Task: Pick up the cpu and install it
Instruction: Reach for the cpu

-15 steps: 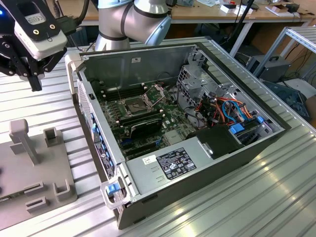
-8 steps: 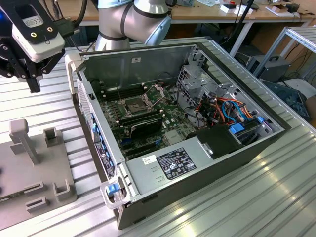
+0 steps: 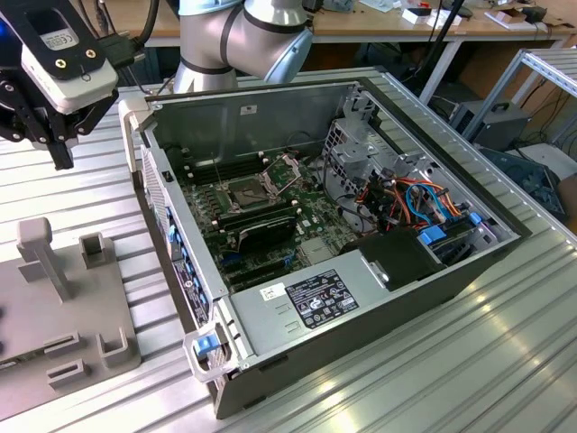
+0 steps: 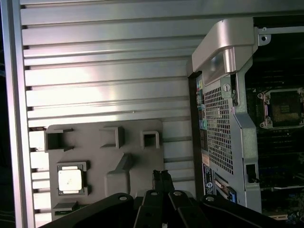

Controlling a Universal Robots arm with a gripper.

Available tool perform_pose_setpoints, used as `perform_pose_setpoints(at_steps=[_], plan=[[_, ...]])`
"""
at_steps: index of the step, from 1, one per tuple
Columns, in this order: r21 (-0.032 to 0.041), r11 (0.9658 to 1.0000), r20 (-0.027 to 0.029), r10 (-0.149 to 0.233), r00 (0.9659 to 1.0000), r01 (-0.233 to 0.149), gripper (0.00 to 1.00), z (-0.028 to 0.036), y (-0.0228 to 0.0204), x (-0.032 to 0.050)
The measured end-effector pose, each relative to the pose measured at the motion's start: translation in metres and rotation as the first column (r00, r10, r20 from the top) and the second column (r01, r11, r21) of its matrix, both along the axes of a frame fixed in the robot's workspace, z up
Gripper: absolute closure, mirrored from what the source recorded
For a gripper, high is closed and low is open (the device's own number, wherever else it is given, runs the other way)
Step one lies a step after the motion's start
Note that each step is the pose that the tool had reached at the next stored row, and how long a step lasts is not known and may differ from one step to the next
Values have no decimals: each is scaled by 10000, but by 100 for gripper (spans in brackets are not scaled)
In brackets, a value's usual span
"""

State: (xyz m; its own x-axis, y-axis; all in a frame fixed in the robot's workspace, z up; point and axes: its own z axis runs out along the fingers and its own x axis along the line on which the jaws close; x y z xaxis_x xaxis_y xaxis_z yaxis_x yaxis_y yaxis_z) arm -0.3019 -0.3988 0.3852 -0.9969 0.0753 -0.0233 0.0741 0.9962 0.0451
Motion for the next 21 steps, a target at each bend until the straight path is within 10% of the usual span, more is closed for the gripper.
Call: perform_pose_setpoints(at_steps=[21], plan=[[0,10000,0,2,10000,-2,89,-14,0,-188]])
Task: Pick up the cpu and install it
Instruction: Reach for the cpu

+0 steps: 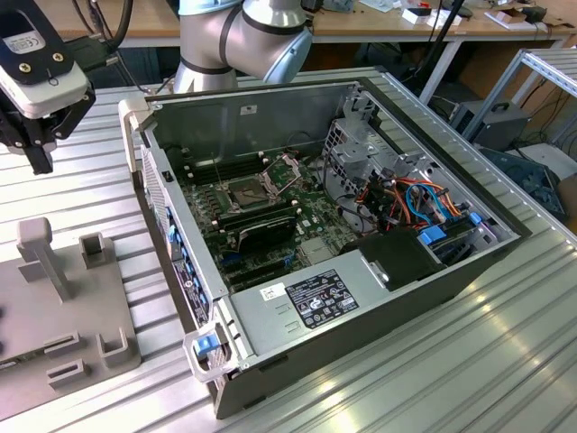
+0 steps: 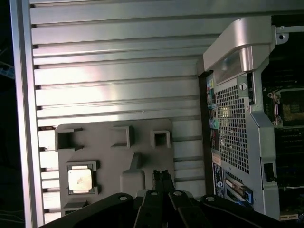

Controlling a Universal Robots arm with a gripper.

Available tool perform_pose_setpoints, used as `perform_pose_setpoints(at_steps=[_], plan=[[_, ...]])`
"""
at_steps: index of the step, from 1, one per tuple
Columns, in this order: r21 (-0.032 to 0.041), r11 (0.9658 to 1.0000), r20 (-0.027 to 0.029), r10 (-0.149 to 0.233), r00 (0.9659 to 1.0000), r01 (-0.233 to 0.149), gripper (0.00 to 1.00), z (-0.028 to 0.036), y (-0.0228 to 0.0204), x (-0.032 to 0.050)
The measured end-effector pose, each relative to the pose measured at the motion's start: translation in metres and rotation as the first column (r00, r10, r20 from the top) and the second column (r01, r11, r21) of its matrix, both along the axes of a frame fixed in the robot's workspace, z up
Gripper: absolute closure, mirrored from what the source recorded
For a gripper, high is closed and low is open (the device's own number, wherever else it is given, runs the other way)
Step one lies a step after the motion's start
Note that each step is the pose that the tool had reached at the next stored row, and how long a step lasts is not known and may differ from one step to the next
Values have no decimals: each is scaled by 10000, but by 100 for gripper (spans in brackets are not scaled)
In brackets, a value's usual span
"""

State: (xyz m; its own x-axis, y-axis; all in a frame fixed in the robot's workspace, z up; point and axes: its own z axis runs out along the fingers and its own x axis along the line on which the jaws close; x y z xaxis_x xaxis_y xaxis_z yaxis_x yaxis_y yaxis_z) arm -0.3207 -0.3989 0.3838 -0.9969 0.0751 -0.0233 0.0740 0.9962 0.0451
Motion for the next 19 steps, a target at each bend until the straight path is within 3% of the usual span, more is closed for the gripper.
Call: perform_pose_setpoints(at_steps=[19], plan=[[0,10000,-1,-1,10000,1,89,0,-11,-64]])
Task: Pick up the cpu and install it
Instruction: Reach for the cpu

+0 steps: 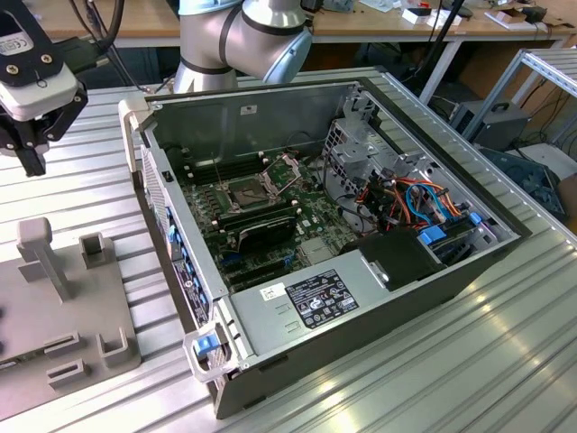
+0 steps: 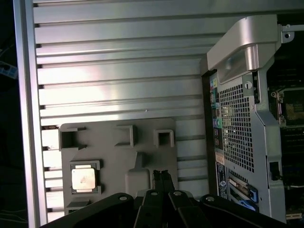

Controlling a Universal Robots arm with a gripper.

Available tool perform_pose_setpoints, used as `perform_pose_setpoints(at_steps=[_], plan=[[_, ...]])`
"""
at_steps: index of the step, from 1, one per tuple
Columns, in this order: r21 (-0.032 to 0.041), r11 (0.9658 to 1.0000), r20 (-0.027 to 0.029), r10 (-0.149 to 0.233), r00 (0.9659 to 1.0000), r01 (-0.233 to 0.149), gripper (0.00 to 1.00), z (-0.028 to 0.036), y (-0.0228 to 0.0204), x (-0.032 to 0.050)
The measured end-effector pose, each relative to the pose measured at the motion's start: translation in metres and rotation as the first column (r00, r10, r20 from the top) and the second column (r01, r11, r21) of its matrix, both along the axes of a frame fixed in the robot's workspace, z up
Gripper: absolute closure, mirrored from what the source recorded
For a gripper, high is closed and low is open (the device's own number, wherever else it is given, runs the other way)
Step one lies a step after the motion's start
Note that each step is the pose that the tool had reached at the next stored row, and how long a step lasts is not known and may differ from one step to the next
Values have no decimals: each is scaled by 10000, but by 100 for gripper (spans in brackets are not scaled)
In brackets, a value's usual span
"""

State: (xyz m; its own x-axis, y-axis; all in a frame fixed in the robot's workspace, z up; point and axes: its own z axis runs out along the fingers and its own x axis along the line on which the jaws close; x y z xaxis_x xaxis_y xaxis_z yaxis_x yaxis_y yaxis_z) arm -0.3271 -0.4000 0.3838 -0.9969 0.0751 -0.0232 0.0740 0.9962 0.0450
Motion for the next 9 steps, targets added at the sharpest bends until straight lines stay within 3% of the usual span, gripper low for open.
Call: perform_pose_setpoints(at_steps=[9], plan=[[0,10000,0,2,10000,-2,89,0,-15,-38]])
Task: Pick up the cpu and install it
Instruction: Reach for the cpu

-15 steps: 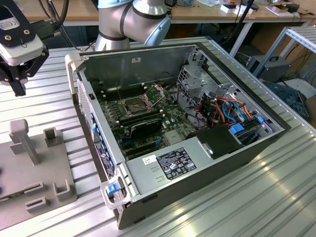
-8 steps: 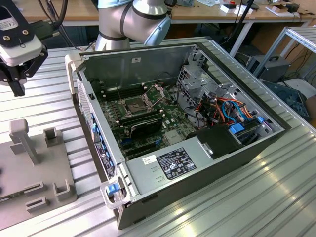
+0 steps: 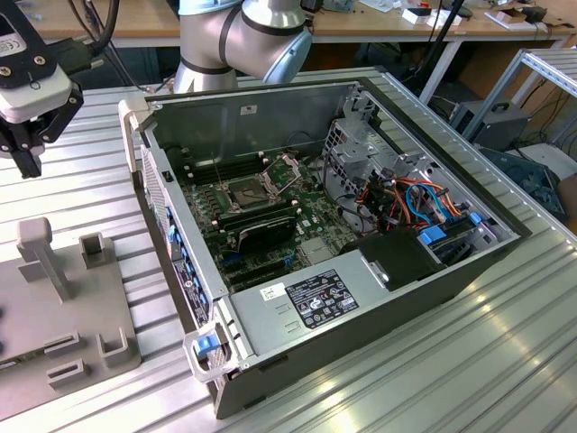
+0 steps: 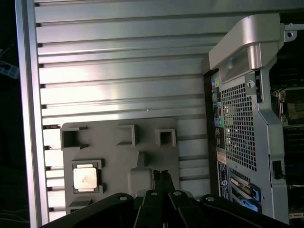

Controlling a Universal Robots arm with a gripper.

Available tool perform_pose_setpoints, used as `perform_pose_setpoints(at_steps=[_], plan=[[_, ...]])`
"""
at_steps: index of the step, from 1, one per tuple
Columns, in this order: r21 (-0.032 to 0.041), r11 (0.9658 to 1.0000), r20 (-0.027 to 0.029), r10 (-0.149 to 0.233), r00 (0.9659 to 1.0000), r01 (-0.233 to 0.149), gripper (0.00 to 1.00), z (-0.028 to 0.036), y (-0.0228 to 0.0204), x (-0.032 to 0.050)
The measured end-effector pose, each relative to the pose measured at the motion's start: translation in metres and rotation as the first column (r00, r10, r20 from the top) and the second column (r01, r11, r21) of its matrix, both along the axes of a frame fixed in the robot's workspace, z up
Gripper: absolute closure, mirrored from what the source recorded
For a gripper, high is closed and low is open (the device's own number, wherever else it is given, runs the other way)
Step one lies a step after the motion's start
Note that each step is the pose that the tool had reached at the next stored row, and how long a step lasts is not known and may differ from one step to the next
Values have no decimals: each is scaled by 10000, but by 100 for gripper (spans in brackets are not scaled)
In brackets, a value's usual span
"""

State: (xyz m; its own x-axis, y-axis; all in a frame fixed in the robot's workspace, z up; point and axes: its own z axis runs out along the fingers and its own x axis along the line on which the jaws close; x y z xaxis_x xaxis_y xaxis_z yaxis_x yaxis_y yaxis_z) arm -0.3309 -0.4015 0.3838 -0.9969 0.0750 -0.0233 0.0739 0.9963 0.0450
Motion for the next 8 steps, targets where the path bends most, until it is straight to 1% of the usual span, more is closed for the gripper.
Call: perform_pose_setpoints(at_steps=[6,8], plan=[[0,10000,0,5,10000,-5,89,-1,-29,-45],[1,10000,1,6,10000,-6,89,-2,-55,-72]])
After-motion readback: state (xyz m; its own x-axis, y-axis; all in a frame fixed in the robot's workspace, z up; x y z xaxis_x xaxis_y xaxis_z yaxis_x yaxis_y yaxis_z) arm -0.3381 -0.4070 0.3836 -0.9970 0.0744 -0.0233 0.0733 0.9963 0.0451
